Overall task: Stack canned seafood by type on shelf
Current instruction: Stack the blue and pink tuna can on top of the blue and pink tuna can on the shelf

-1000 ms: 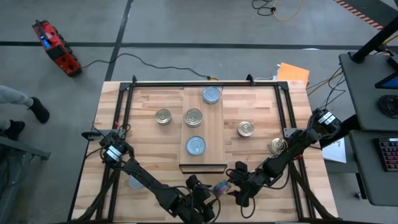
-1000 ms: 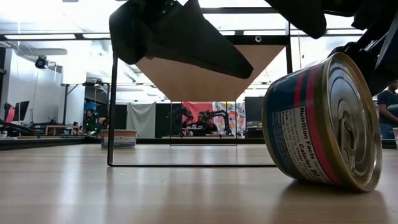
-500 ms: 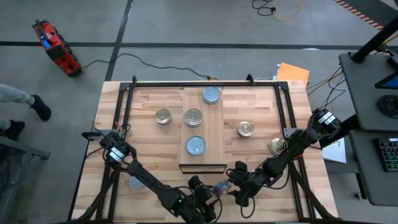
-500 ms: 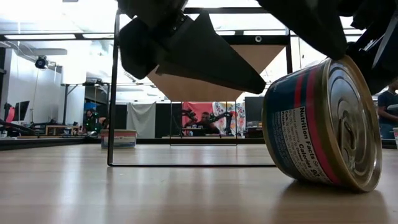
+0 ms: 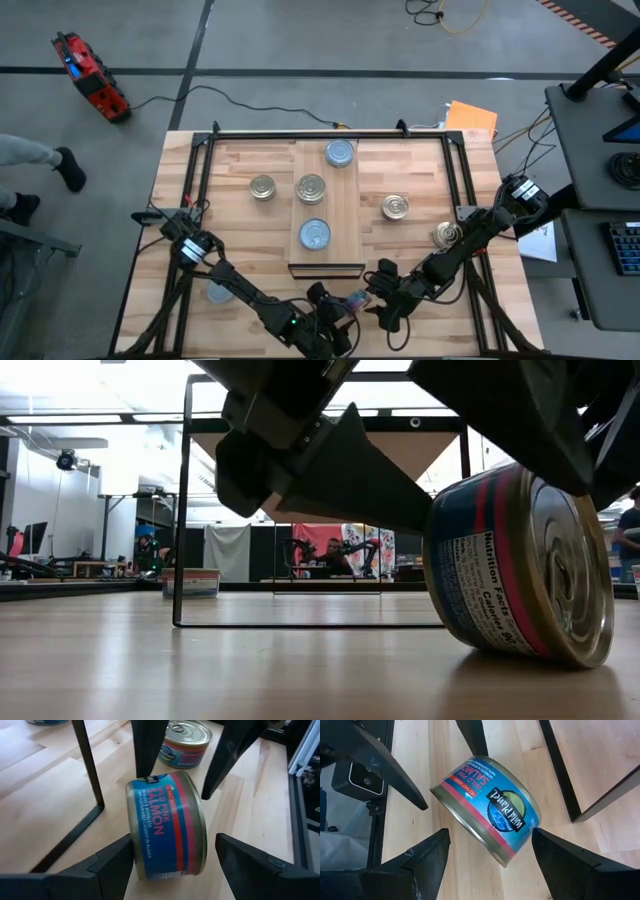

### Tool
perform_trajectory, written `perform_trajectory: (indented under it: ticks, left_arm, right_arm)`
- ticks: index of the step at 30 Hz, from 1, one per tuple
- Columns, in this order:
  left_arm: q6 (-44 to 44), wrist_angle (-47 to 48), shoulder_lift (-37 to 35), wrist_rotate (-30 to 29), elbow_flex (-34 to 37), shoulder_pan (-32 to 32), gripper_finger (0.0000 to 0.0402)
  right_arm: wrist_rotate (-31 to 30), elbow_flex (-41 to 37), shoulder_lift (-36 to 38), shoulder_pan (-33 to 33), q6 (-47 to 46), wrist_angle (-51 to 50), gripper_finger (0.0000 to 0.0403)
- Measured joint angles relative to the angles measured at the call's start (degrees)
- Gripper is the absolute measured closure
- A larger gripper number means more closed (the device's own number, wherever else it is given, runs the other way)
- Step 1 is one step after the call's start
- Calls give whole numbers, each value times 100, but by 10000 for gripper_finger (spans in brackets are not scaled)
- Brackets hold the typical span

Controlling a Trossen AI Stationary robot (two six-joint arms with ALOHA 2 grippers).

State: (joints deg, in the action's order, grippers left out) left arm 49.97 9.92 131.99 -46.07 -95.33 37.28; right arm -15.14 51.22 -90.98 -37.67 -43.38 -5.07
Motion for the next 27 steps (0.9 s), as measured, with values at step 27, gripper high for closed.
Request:
perform_trajectory:
  ticks: [27]
  left_arm:
    - [-433,-160,40,74,0,-74,218]
  right_arm:
    - [7,0,0,-9,174,84,174]
